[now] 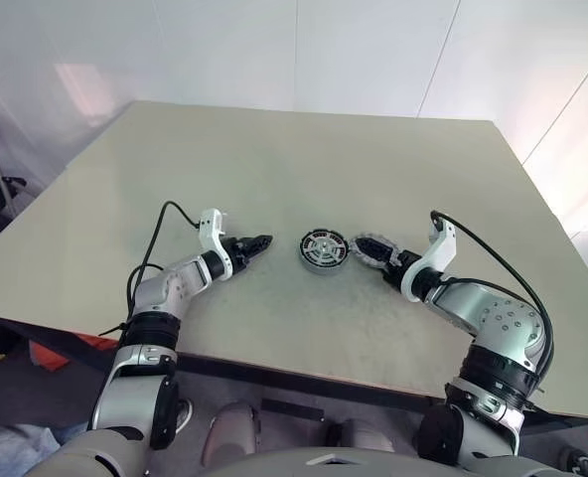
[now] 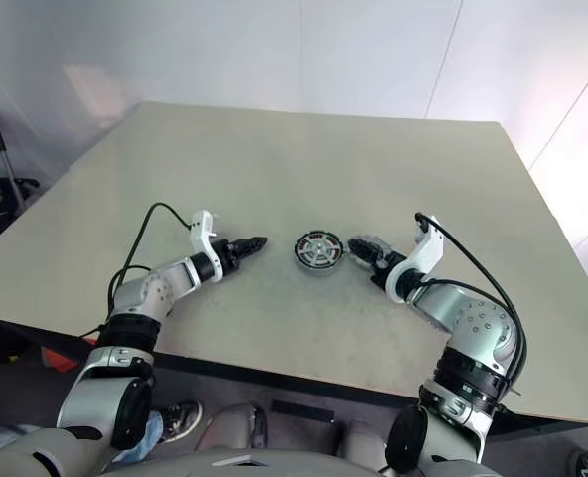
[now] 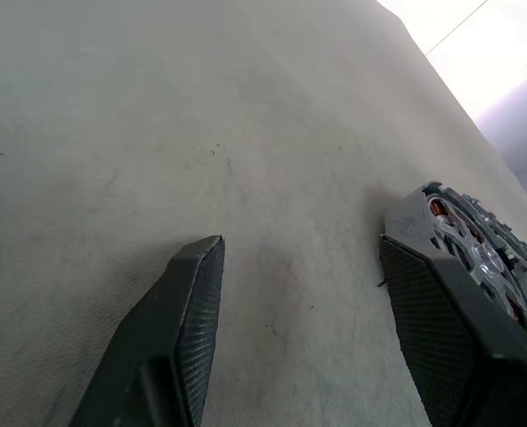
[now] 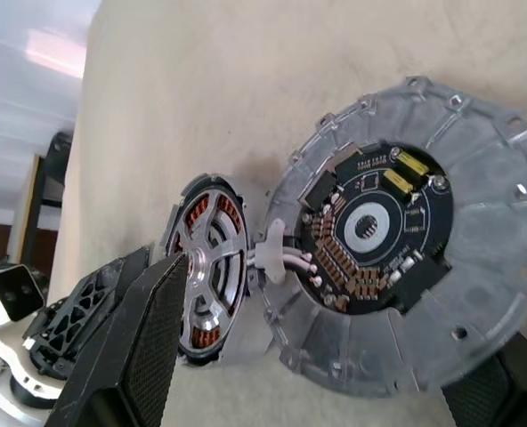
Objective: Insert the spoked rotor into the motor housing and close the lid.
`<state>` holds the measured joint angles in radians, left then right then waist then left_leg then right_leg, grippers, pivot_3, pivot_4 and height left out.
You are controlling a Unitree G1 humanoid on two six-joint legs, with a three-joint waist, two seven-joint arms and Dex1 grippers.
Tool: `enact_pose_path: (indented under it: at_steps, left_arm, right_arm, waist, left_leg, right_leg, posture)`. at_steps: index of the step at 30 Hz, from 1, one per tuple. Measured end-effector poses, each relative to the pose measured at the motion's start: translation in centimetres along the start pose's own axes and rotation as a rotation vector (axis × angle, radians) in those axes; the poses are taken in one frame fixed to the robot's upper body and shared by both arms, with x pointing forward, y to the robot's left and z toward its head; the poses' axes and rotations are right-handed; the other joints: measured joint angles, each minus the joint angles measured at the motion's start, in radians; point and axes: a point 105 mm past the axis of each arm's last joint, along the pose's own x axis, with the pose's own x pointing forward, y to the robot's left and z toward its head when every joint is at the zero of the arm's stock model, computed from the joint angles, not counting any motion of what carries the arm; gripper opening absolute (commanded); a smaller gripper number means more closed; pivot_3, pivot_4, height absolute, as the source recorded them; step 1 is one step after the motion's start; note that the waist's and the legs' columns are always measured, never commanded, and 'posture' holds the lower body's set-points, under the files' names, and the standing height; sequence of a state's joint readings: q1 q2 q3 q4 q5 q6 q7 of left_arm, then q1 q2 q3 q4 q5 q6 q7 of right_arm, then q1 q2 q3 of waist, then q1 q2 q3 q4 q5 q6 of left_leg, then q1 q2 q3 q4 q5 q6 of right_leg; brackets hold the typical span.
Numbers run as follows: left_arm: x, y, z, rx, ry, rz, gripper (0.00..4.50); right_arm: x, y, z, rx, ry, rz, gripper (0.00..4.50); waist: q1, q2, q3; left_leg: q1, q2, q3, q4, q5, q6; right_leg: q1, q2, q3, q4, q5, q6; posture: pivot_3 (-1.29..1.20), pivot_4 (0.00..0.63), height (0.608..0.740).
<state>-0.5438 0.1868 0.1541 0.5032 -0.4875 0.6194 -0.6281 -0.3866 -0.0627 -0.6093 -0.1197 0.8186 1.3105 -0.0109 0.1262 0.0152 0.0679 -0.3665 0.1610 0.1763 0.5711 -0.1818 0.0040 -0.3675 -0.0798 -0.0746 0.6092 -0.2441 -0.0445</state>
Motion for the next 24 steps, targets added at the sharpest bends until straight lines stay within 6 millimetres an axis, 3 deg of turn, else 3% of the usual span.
enact_pose_path:
  at_steps: [4,11,19,24]
  left_arm:
    - [0.0,0.0,0.0,0.0,0.0,-0.001,2.94]
    - [0.2,-0.2,0.0,0.001,0.0,-0.005,2.94]
    - [0.2,-0.1,0.1,0.001,0.001,-0.003,2.94]
    - [0.2,0.0,0.2,0.002,-0.002,-0.001,2.94]
  right_arm:
    - [0.3,1.8,0.5,-0.074,-0.024,0.085,4.47]
    - [-0.3,9.6,-0.7,-0.336,0.019,0.424,4.47]
    - [0.2,9.9,-1.3,-0.521,0.041,0.42,4.47]
    - [1.1,9.5,-1.5,-0.776,-0.014,0.361,4.47]
  waist:
    - [0.001,0.0,0.0]
    - [0.003,0.0,0.0]
    - [0.005,-0.001,0.0]
    - [0.005,-0.001,0.0]
  left_leg:
    - [-0.001,0.0,0.0,0.0,0.0,0.0]
    - [-0.001,0.0,-0.001,0.0,-0.001,0.001]
    - [-0.002,0.0,-0.001,0.001,-0.001,0.002]
    - [-0.002,0.0,-0.001,0.001,-0.001,0.002]
  right_leg:
    - [-0.001,0.0,0.0,0.0,0.003,-0.004]
    - [0.0,0.001,0.0,-0.001,0.003,-0.005]
    - [0.0,0.001,-0.001,-0.001,0.003,-0.006]
    - [0.0,0.001,-0.001,-0.001,0.003,-0.005]
  posture:
    - [0.0,0.0,0.74]
    - [0.0,0.0,0.74]
    - [0.0,0.0,0.74]
    - [0.0,0.0,0.74]
